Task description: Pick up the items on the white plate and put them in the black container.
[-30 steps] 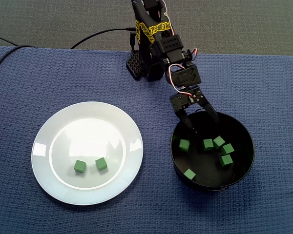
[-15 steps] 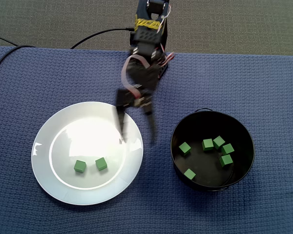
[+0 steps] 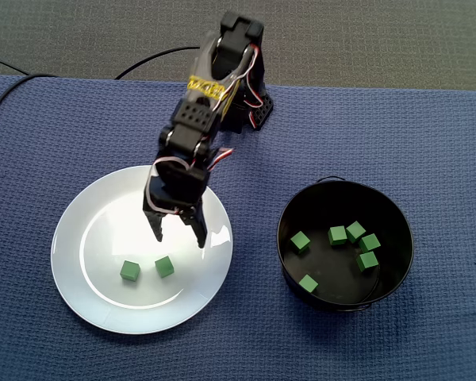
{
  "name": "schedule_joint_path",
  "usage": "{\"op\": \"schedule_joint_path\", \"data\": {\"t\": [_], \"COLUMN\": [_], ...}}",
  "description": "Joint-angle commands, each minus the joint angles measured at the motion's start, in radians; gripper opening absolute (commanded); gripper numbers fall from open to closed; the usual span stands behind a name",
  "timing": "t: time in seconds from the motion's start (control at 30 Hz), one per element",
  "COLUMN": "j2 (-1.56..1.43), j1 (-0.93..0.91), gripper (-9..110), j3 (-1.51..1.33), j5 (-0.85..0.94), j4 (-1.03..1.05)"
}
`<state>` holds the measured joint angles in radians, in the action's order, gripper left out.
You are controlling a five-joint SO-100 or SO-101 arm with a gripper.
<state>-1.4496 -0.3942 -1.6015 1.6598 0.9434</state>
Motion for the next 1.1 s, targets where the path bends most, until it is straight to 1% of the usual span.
{"op": "schedule_joint_path", "data": {"t": [0.0,0.1,0.33,0.67,1.07], "j2": [0.1,0.166,0.267,0.377,0.497], "j1": [-0.026,-0.038,-0.06,-0.049,-0.011], "gripper": [26,26,27,27,27], "j3": [0.21,0.295,0.385,0.463,0.571], "j5": [0.071,0.114,0.192,0.224,0.209], "j4": [0.137,0.186,0.16,0.118,0.1]}}
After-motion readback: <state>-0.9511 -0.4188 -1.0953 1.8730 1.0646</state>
